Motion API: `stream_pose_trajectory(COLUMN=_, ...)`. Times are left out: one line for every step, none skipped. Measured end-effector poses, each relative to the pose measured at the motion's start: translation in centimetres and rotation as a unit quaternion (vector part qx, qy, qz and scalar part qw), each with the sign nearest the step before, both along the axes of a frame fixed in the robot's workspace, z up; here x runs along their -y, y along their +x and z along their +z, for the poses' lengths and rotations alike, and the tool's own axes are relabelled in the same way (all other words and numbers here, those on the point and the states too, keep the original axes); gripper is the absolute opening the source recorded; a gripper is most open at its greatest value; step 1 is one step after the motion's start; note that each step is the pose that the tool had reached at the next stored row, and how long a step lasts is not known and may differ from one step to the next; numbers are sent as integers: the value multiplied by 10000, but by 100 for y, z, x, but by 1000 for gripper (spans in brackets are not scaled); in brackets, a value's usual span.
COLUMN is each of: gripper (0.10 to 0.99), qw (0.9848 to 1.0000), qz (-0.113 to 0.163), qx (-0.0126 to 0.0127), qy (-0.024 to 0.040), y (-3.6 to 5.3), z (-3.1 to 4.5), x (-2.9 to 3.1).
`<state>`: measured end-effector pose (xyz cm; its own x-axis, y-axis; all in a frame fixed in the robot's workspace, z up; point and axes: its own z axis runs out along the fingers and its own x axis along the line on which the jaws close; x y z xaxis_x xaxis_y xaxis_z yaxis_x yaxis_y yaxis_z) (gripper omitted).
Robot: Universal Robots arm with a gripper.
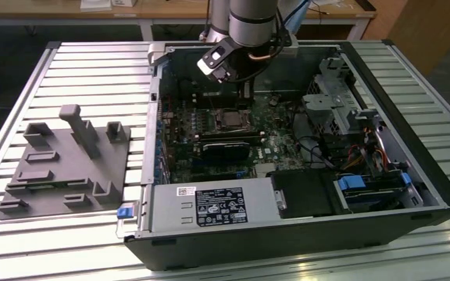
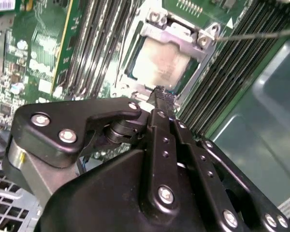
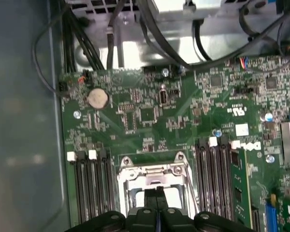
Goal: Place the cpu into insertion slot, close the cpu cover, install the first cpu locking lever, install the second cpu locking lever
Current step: 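Close the cpu cover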
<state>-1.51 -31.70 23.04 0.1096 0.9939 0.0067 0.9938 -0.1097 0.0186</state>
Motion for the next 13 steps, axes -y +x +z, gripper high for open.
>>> stream_pose_trajectory(gripper=106, qw=10000, qz=0, qx=0, qy=-1, y=-11, z=-8, x=7)
stream_pose_trajectory(gripper=106, qw=10000, qz=0, qx=0, qy=0, y=-21, z=-17, x=15)
stream_pose_trajectory(gripper=106, qw=10000, qz=0, qx=0, qy=0, y=-33, z=-25, x=22)
stream_pose_trajectory(gripper=106, qw=10000, qz=0, qx=0, qy=0, y=-47, z=-34, x=30)
stream_pose_trajectory(gripper=106, qw=10000, qz=0, qx=0, qy=0, y=-65, z=-43, x=36)
stream_pose_trajectory(gripper=106, qw=10000, qz=0, qx=1, qy=1, y=-87, z=-53, x=41)
stream_pose_trajectory(gripper=106, qw=10000, qz=1, qx=1, qy=1, y=-108, z=-62, x=43)
stream_pose_trajectory(gripper=106, qw=10000, qz=1, qx=2, qy=1, y=-128, z=-70, x=46)
stream_pose_trajectory(gripper=106, qw=10000, qz=4, qx=4, qy=1, y=-145, z=-79, x=46)
stream_pose_trajectory(gripper=106, qw=10000, qz=10, qx=5, qy=1, y=-159, z=-89, x=47)
stream_pose_trajectory(gripper=106, qw=10000, qz=19, qx=7, qy=1, y=-168, z=-99, x=46)
stream_pose_trajectory(gripper=106, qw=10000, qz=32, qx=8, qy=1, y=-173, z=-109, x=47)
stream_pose_trajectory(gripper=106, qw=10000, qz=46, qx=10, qy=1, y=-177, z=-116, x=47)
